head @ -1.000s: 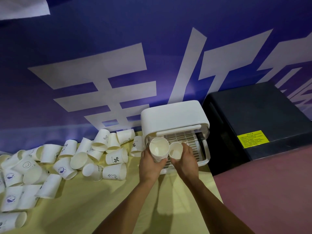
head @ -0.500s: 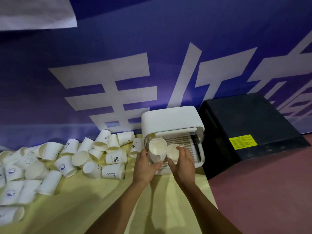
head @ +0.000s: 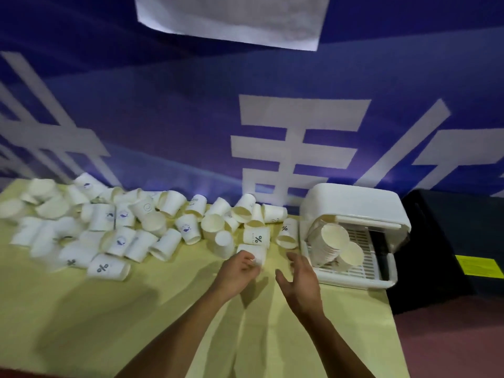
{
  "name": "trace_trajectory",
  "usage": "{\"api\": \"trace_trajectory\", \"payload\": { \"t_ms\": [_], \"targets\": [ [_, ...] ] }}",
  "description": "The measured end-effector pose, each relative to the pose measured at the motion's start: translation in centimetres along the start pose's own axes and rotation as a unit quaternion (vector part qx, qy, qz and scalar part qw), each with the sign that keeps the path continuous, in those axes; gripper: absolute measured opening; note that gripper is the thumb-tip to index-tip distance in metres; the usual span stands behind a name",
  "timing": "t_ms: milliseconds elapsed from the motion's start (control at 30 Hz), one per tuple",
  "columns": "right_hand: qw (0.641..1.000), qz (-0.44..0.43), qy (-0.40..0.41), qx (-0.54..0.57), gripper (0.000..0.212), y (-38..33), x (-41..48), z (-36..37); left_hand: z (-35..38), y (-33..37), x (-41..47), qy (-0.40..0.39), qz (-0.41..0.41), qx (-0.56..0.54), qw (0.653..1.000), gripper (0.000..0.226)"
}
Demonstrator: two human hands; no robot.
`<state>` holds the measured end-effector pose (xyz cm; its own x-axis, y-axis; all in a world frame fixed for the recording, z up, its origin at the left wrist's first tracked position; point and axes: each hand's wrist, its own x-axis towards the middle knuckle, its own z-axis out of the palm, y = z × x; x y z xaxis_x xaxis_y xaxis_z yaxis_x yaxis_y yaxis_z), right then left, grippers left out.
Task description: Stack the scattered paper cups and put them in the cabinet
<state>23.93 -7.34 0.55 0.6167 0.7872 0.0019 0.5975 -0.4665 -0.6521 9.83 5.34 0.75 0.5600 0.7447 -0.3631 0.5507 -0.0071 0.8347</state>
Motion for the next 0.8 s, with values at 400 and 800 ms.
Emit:
{"api": "trace_trajectory", "payload": {
  "t_ms": [400, 800],
  "targets": [
    [0.988, -0.028, -0.151, 0.004, 0.067, -17.9, -3.2, 15.0, -22.6, -13.9, -6.8, 0.077, -0.075, -0.045, 0.993, 0.031],
    [0.951, -0.151, -0.271, 0.006, 0.067, -30.5, -3.9, 25.3, -33.5, -23.8, -15.3, 0.255, -0.170, -0.048, 0.951, 0.034]
  ]
}}
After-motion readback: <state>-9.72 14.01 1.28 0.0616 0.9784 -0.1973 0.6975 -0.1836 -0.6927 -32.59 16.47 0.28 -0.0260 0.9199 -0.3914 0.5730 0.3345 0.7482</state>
